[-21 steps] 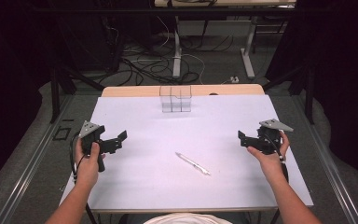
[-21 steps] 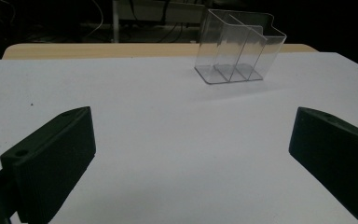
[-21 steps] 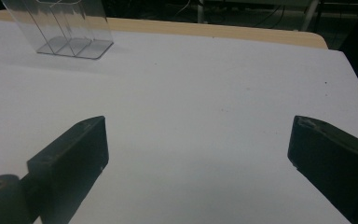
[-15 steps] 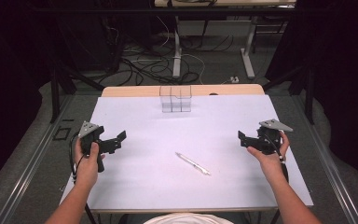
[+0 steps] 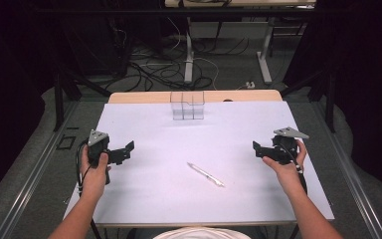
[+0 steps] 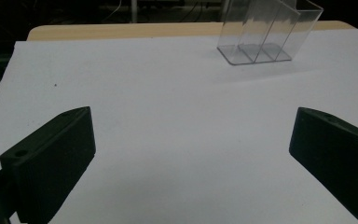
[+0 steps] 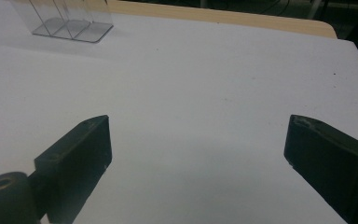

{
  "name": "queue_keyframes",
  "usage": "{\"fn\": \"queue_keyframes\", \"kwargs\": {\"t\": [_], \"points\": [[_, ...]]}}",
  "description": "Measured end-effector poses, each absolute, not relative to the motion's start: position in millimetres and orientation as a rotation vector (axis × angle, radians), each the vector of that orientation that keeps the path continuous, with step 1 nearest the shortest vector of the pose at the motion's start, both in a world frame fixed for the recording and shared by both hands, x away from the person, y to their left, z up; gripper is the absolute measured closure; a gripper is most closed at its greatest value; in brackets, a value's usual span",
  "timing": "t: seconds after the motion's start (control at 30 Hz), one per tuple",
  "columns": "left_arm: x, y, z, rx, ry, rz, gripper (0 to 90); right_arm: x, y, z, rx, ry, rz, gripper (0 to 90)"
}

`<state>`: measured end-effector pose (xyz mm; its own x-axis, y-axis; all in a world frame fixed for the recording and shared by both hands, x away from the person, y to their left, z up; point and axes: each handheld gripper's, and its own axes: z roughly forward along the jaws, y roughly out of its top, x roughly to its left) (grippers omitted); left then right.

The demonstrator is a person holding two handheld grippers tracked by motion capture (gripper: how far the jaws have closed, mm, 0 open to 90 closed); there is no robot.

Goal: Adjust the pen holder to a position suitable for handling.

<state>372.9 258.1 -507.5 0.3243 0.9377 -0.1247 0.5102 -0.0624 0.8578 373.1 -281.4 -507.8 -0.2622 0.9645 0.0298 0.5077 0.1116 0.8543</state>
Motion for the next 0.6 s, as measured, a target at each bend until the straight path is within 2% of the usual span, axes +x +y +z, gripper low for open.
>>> {"fn": "queue_keyframes", "kwargs": {"t": [0.17, 0.2, 0.4, 0.6], "points": [[375, 257, -508, 1.730, 1.356, 0.619, 0.2, 375, -277, -506, 1.447, 1.856, 1.049, 11.4], [375, 256, -508, 1.732, 1.367, 0.613, 0.2, 376, -274, -506, 1.456, 1.859, 1.035, 15.1], [377, 258, -508, 1.720, 1.428, 0.568, 0.2, 380, -268, -505, 1.437, 1.922, 1.009, 16.5], [379, 263, -503, 1.693, 1.464, 0.548, 0.3, 387, -261, -502, 1.417, 1.984, 1.014, 23.7]]}}
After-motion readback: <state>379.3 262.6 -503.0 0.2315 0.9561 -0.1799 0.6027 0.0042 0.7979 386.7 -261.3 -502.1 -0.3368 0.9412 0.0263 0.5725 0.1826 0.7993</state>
